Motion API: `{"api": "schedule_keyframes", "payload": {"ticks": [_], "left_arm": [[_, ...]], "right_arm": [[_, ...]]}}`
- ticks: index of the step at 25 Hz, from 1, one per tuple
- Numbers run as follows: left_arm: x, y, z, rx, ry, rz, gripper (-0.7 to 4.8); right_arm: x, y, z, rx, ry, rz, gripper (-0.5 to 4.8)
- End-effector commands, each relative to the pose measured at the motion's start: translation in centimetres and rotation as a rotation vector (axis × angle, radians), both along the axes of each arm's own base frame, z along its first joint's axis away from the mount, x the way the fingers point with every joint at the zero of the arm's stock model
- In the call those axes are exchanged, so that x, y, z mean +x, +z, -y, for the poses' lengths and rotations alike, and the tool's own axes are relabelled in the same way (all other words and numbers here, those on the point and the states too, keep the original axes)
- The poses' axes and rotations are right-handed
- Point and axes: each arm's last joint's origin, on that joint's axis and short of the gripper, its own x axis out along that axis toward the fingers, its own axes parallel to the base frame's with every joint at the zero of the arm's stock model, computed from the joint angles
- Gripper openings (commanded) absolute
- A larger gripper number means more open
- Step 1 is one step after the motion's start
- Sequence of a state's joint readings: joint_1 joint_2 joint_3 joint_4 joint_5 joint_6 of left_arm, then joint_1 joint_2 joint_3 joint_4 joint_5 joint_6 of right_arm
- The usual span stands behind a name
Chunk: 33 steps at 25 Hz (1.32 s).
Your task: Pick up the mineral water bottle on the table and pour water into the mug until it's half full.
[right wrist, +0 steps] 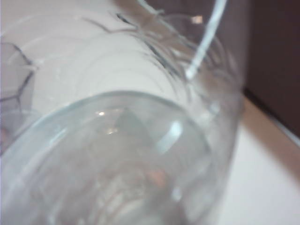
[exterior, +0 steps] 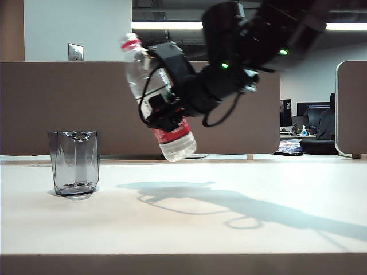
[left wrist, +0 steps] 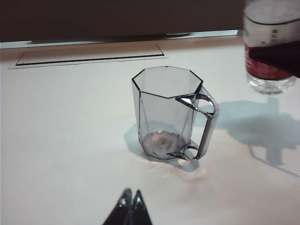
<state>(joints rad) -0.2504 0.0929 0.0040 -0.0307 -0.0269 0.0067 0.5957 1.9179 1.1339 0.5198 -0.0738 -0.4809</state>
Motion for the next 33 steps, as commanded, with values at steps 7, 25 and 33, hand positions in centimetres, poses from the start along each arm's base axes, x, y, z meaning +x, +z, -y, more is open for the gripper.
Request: {"api": "schedule_keyframes", "payload": {"ticks": [7,25,33], "left_arm": [[-0.1,0.4,0.0,-0.01,-0.002,0.038,-0.05],[-0.3,0.7,-0.1,-0.017,-0.002,0.068,-0.05],[-0.4,0.8,-0.1,-0.02,-0.002,0.081,-0.05]], "right_arm": [[0.6,1.4,-3.2,-0.257,0.076,0.138,2.51],[0.9,0.2,-4.1,-0.581,-0.013,0.386,2.51],[1.8,1.0,-4.6,-0.627,-0.045,0.488,2.51]]}}
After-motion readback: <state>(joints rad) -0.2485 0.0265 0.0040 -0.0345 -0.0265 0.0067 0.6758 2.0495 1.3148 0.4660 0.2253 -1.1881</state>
